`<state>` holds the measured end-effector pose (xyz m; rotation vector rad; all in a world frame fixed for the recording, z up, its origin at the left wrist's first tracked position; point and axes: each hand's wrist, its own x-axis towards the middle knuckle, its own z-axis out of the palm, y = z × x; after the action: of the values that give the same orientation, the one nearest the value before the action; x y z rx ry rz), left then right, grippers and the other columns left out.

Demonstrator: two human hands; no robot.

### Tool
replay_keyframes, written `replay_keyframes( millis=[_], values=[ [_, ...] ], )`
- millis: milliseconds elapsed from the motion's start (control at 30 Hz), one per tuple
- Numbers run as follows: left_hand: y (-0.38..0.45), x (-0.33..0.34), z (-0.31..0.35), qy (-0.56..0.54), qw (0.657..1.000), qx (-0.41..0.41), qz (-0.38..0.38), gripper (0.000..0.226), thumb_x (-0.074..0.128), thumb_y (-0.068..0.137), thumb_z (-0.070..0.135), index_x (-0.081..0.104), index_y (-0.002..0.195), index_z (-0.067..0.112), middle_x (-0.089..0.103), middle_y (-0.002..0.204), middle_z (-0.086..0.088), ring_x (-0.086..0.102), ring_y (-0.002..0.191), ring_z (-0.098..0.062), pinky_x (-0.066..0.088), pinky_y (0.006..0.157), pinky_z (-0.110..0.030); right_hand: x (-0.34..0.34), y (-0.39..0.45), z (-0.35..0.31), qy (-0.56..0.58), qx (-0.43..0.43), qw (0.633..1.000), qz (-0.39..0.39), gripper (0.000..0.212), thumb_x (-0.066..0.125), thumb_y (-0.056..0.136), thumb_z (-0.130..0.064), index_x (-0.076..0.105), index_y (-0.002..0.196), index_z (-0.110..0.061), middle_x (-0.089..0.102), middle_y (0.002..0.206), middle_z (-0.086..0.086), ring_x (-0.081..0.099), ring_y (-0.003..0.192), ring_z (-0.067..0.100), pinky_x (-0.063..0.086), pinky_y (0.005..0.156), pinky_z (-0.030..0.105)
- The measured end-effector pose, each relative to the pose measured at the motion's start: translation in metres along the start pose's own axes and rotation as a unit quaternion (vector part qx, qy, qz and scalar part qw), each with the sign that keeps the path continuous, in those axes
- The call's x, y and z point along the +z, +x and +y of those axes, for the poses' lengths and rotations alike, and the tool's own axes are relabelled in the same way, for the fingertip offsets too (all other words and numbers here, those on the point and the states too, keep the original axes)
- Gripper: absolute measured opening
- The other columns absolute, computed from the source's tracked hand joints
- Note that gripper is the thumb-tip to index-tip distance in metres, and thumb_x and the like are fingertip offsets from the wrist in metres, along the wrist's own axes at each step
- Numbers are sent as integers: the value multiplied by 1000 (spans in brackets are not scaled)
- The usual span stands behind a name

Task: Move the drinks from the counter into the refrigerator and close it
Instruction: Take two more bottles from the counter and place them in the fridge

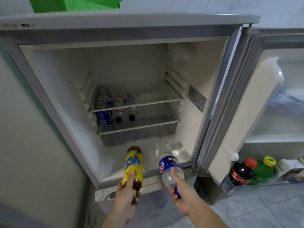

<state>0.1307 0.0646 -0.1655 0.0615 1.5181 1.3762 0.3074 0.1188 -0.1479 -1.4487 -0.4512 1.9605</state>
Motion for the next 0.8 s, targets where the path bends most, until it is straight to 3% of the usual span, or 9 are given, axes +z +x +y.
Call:
replay_keyframes(
  millis=[133, 300, 400, 567, 667, 733, 800],
  values=[
    [-2, 18, 7, 15, 998, 46, -34, 39, 67, 86, 50, 55, 112, 24, 68, 89, -18, 51, 44, -14, 36, 37, -23, 4, -2, -10, 3, -72, 997, -12, 61, 81, 62, -42, 60, 112, -15, 61, 81, 9, 44, 44, 9, 30, 35, 19],
    [9, 53, 33, 56, 986, 151, -44, 39, 67, 86, 50, 50, 117, 33, 68, 90, -15, 53, 41, -14, 41, 40, -24, 15, 8, -46, -28, -182, 983, -21, 64, 83, 58, -46, 59, 110, -18, 61, 84, 8, 44, 43, 9, 29, 38, 19],
    [21, 76, 54, 84, 978, 186, -40, 43, 66, 86, 50, 44, 120, 37, 71, 86, -11, 55, 42, -12, 44, 41, -24, 23, 24, -76, -64, -214, 975, -16, 56, 86, 68, -40, 56, 113, -23, 62, 93, 10, 44, 41, 9, 30, 37, 20],
    [45, 109, 81, 117, 970, 210, -41, 47, 70, 86, 45, 42, 120, 29, 69, 91, -11, 60, 44, -9, 48, 43, -23, 36, 55, -109, -117, -237, 964, -9, 52, 86, 71, -39, 57, 112, -26, 68, 92, 11, 47, 41, 8, 36, 38, 22],
    [61, 126, 91, 109, 968, 222, -47, 52, 71, 87, 38, 43, 127, 23, 66, 96, -10, 66, 61, -16, 52, 46, -25, 45, 73, -123, -136, -248, 959, -2, 59, 88, 69, -39, 55, 117, -26, 70, 94, 10, 51, 43, 7, 40, 39, 23],
    [71, 138, 96, 99, 966, 234, -53, 58, 71, 89, 31, 36, 134, 25, 63, 101, -9, 66, 70, -20, 54, 49, -27, 51, 84, -133, -154, -262, 953, -5, 71, 88, 70, -38, 49, 127, -25, 69, 102, 8, 55, 51, 9, 44, 42, 24],
    [82, 146, 97, 108, 957, 266, -48, 62, 68, 91, 19, 28, 137, 32, 60, 107, -8, 66, 74, -22, 57, 54, -29, 57, 95, -142, -180, -282, 942, -11, 84, 86, 73, -37, 37, 141, -27, 64, 122, 6, 63, 77, 16, 52, 53, 27]
  ],
)
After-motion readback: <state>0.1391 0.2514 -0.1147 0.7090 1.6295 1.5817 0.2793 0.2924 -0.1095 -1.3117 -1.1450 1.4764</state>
